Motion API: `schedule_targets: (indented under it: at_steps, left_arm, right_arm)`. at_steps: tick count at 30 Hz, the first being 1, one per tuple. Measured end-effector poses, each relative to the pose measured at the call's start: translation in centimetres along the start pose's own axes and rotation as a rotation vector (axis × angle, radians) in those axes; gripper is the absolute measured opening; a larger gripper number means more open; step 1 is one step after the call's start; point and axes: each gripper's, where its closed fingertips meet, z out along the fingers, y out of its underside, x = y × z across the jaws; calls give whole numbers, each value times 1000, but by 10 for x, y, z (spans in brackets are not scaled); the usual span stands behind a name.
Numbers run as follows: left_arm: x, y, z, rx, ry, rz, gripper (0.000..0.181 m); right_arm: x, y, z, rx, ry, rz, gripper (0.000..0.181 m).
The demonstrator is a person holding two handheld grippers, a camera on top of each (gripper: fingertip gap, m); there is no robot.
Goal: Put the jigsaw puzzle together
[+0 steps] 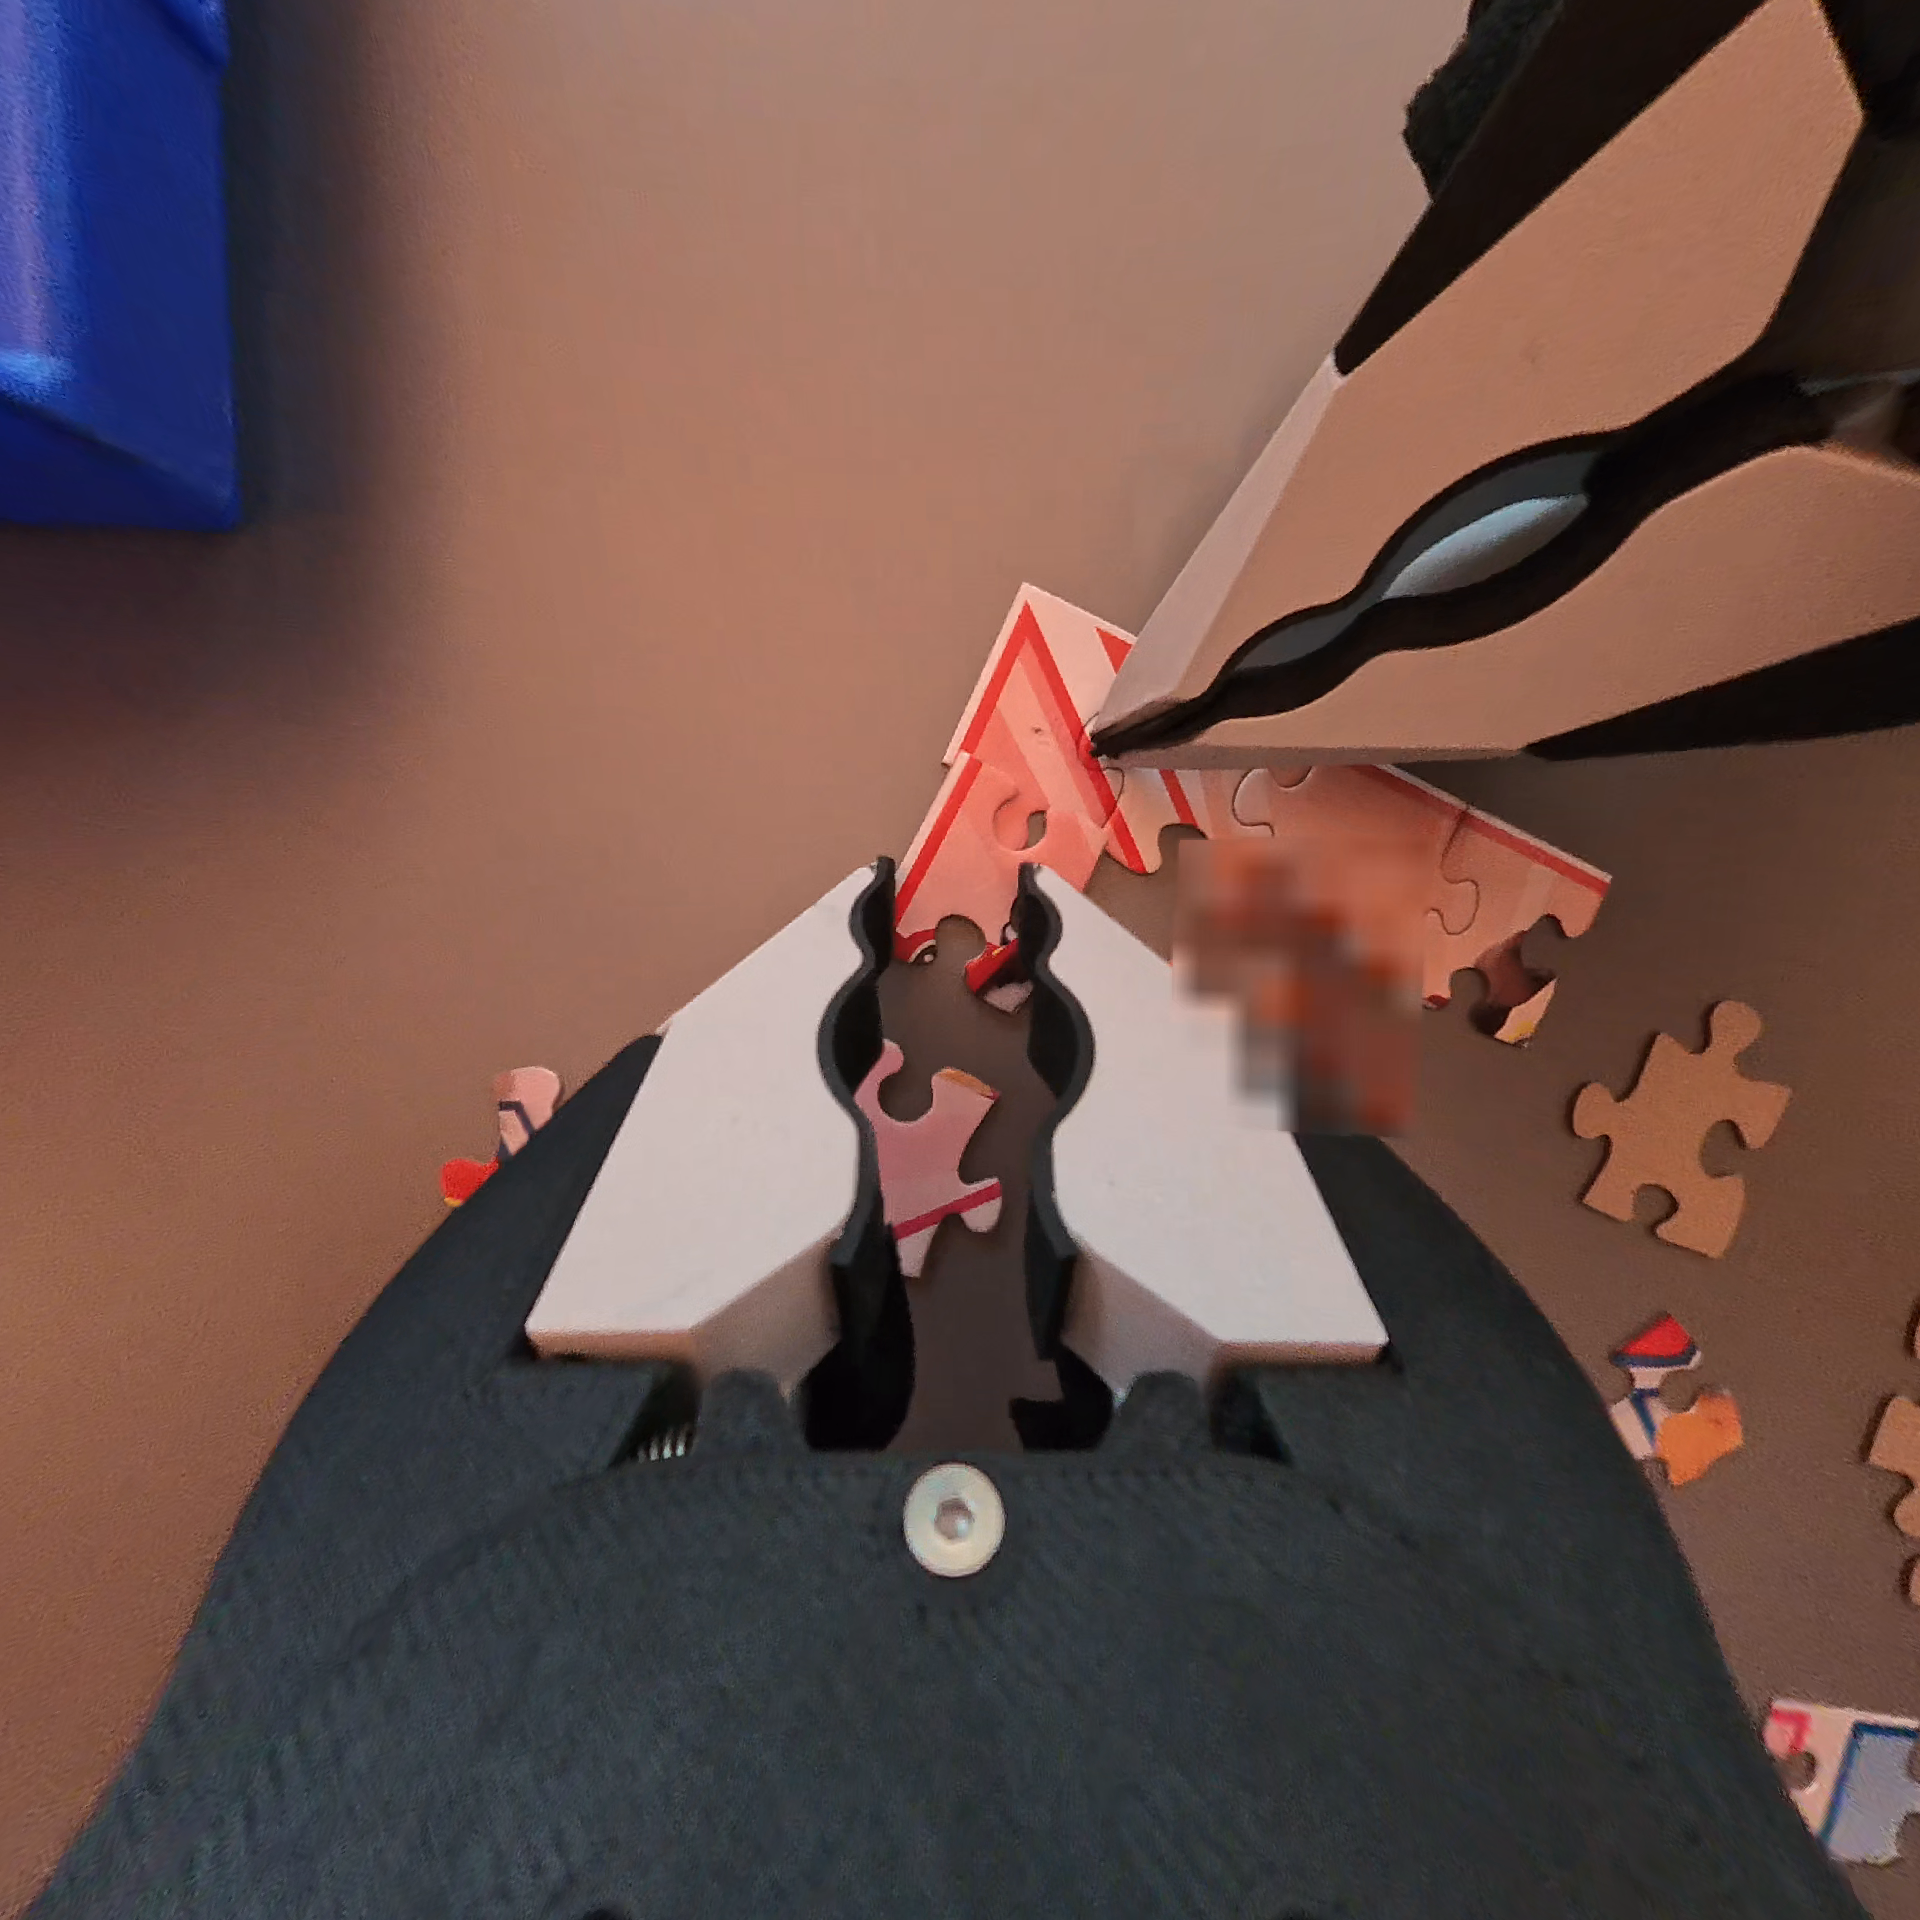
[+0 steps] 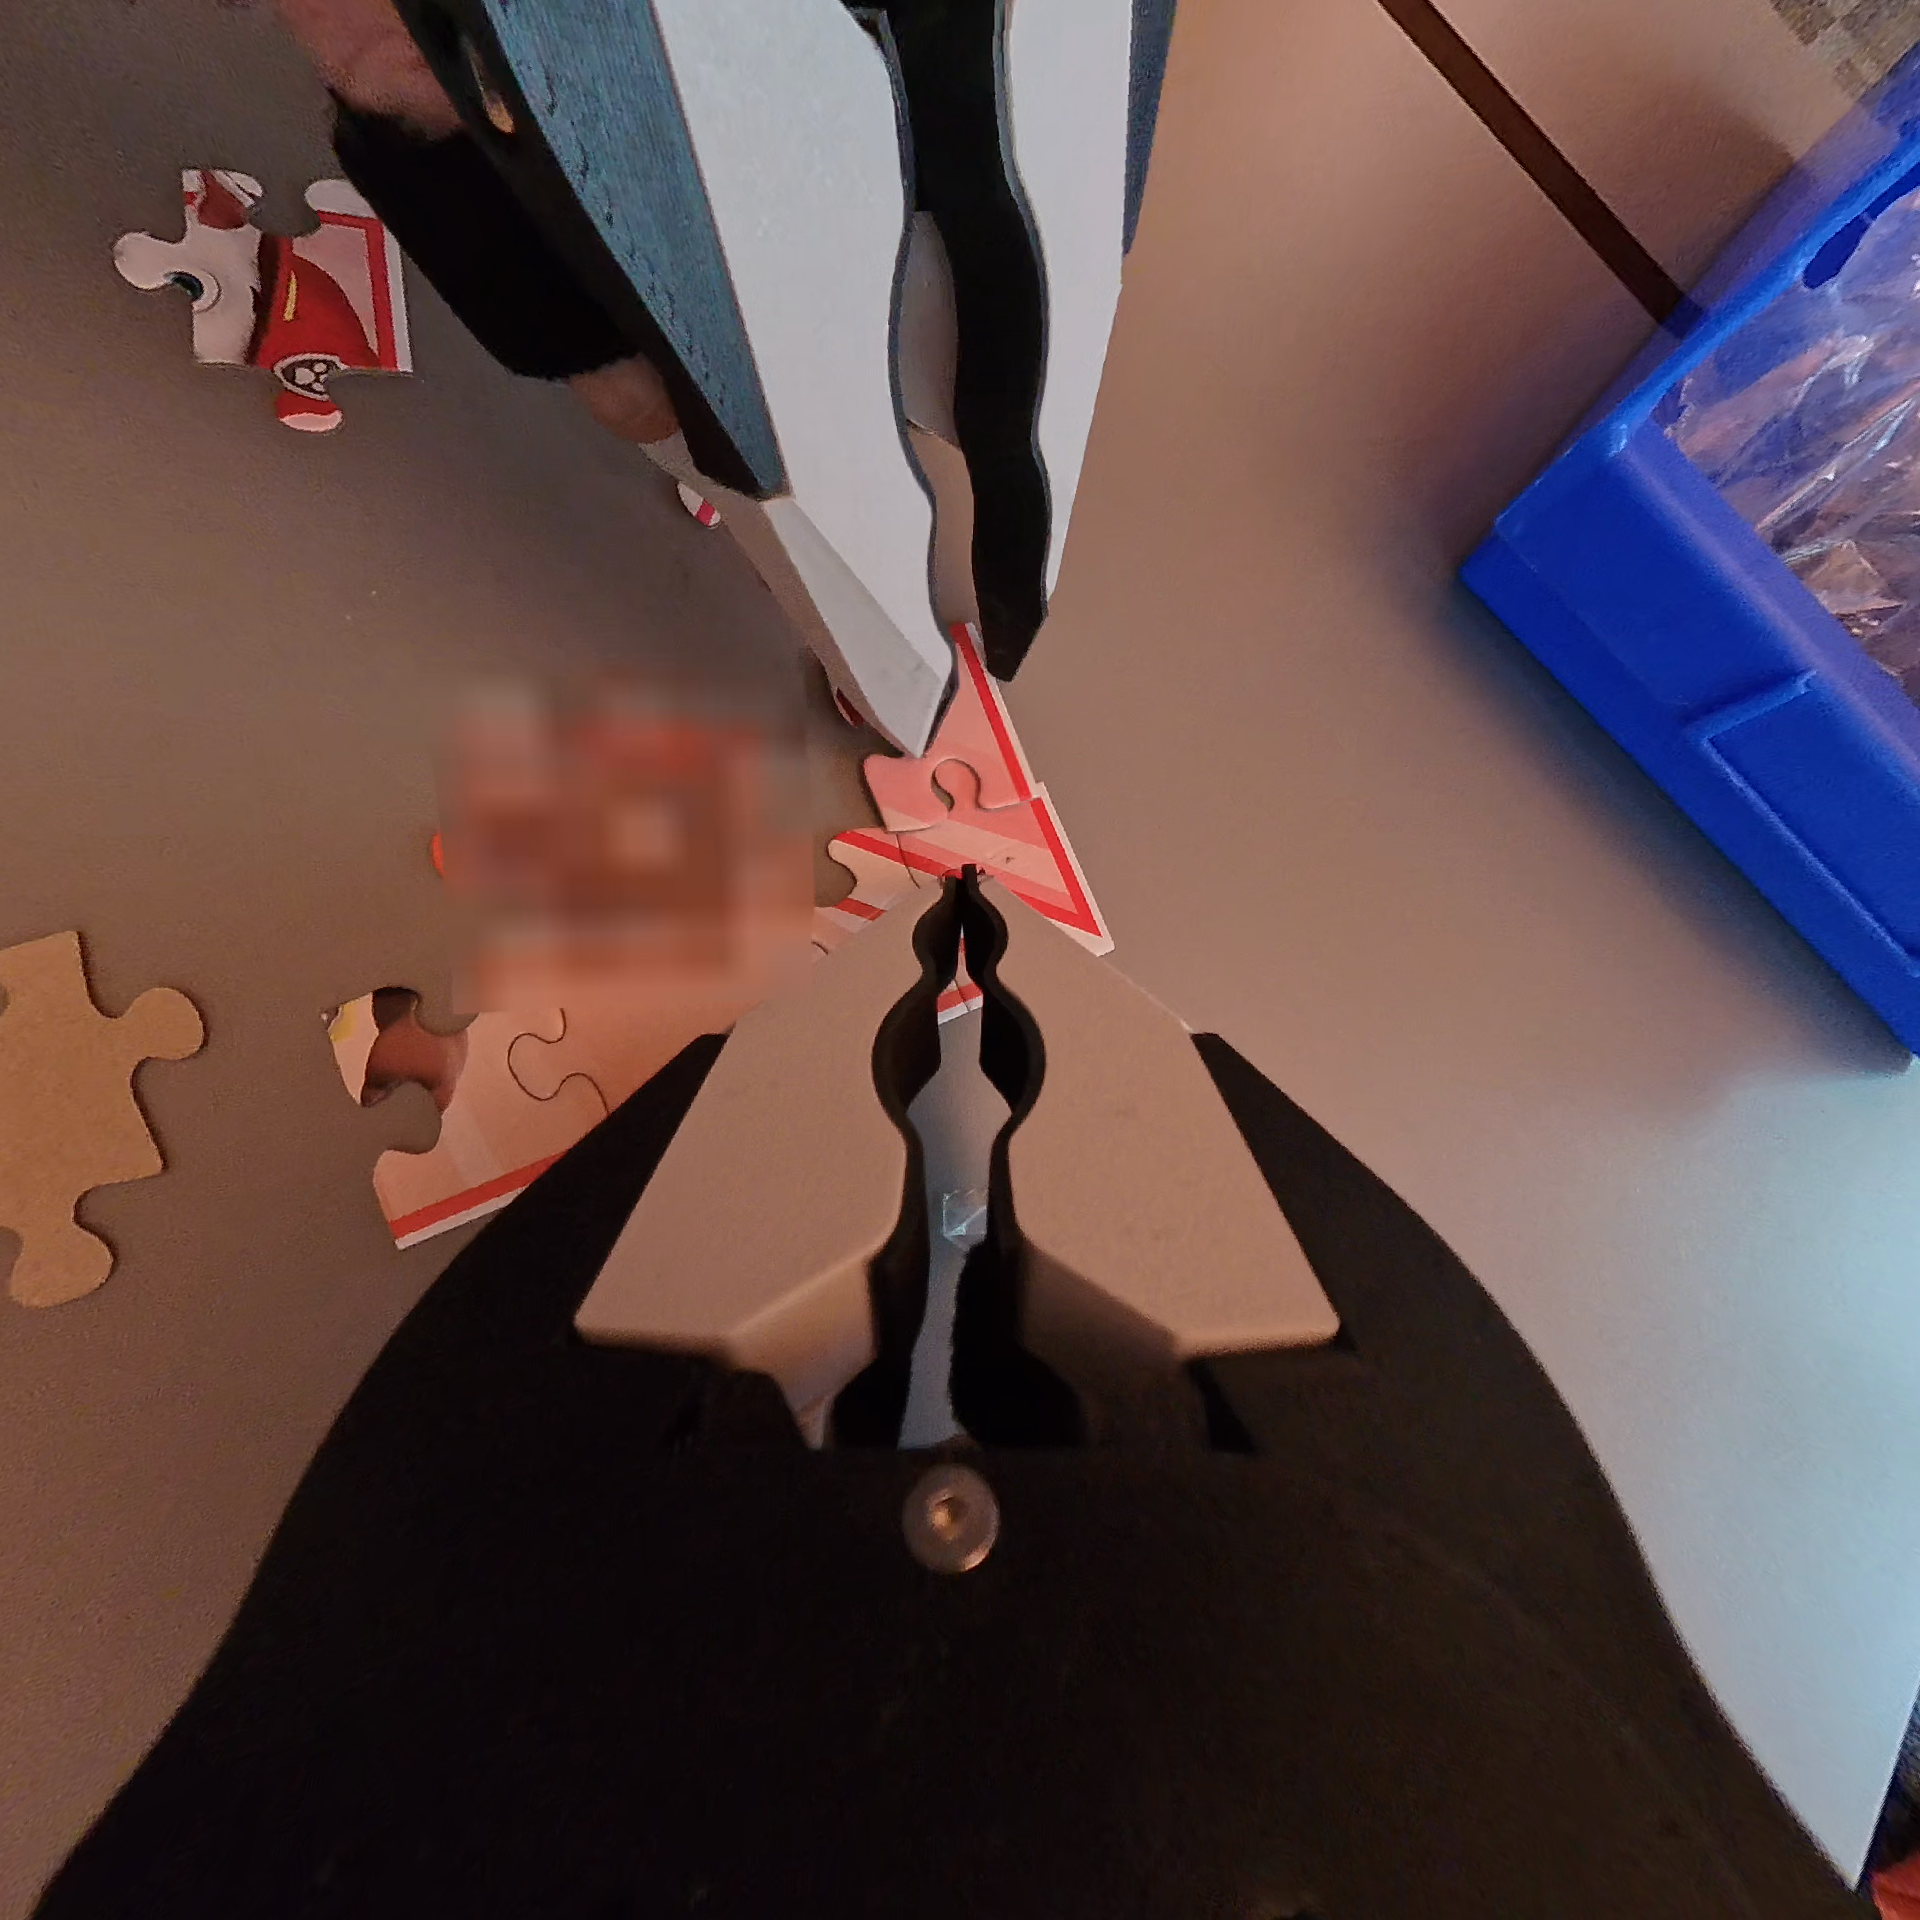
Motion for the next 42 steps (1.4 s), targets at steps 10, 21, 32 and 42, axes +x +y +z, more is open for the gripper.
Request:
schedule_targets:
  at_steps: [10,21,32,42]
  left_arm:
    - [-2,2,0,-17,-49,16,20]
    - [-2,4,0,-37,-55,117,20]
    - [-2,3,0,-32,-57,200,19]
    - [1,2,-1,-34,-45,243,16]
  right_arm:
    - [-2,-1,1,5,-2,-4,0]
    - [-2,-13,-3,69,-16,22,0]
    - [-4,-17,5,43,-6,4,0]
    - [1,-15,6,50,-1,43,0]
